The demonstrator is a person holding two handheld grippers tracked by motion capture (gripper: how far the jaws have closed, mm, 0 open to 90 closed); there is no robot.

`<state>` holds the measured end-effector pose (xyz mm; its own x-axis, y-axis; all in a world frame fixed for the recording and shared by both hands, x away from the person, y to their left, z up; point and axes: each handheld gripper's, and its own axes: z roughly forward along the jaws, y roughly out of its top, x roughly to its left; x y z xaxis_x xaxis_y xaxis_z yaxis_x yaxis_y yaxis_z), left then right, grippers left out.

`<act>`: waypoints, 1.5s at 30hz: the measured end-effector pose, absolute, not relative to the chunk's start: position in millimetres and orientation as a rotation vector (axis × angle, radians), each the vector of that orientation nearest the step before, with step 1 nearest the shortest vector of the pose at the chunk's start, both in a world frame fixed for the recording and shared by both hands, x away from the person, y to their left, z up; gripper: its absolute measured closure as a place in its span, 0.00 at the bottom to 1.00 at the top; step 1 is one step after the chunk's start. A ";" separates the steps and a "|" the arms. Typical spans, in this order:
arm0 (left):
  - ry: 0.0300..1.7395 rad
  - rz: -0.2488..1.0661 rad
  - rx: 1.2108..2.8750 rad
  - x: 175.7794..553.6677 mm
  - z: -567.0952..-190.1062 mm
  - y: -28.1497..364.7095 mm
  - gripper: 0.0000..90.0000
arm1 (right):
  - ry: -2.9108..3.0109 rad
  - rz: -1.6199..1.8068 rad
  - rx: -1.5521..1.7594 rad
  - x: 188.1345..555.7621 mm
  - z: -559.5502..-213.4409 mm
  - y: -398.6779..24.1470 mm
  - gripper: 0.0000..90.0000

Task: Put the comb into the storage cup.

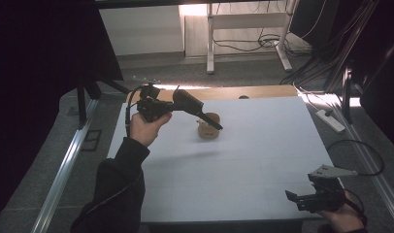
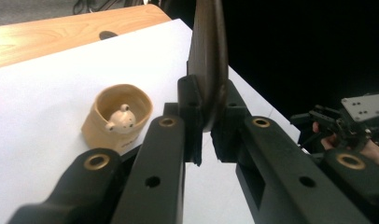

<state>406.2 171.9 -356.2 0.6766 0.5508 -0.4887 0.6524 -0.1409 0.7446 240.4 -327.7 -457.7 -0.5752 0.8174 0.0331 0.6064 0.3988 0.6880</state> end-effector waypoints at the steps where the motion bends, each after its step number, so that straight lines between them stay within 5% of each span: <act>1: 0.961 -0.112 1.807 407.8 -356.3 172.8 0.92 | 2.349 0.962 1.240 240.2 -457.7 -327.7 0.00; 45: 1.084 -0.019 1.790 451.9 -369.9 179.0 0.92 | 2.384 0.939 1.220 240.1 -458.5 -325.6 0.00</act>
